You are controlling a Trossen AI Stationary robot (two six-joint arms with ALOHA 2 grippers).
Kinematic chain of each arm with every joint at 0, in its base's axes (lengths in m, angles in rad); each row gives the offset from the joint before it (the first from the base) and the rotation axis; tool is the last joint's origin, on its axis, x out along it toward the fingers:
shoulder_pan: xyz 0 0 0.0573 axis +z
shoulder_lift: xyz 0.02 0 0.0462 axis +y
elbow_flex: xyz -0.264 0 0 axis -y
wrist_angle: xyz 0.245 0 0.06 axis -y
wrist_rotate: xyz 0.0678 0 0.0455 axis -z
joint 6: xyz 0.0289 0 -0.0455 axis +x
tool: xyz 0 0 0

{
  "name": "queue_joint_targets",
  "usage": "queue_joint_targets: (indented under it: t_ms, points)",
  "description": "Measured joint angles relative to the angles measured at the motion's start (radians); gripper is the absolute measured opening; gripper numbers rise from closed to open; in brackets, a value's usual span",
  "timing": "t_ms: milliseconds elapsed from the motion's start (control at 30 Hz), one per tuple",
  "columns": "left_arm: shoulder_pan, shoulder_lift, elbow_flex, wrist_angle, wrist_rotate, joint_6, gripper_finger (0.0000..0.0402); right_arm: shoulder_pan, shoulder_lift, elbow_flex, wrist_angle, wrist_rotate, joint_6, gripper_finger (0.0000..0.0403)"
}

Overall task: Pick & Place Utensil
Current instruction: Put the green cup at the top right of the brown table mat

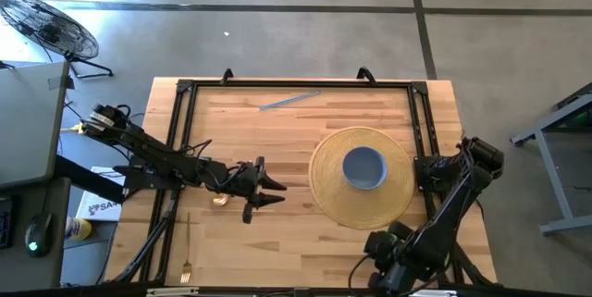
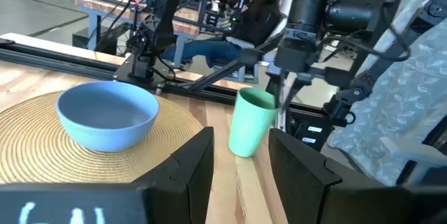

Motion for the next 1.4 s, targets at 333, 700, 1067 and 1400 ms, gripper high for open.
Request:
queue_joint_targets:
  t_ms: [333, 700, 1067, 1400]
  points:
    - [0.000, 0.000, 0.000, -0.004, 0.004, -0.022, 0.0136, 0.001, -0.002, 0.000, -0.006, 0.031, -0.005, 0.0133]
    - [0.000, 0.000, 0.000, -0.022, 0.004, -0.026, 0.0136, 0.038, -0.106, 0.001, -0.060, 0.018, -0.023, 0.0206]
    - [0.000, 0.000, 0.000, -0.025, 0.003, -0.026, 0.0136, 0.161, -0.189, -0.058, -0.189, 0.128, 0.030, 0.0281]
    - [0.000, 0.000, 0.000, -0.025, -0.017, -0.026, 0.0136, 0.194, -0.189, -0.149, -0.143, 0.079, 0.075, 0.0377]
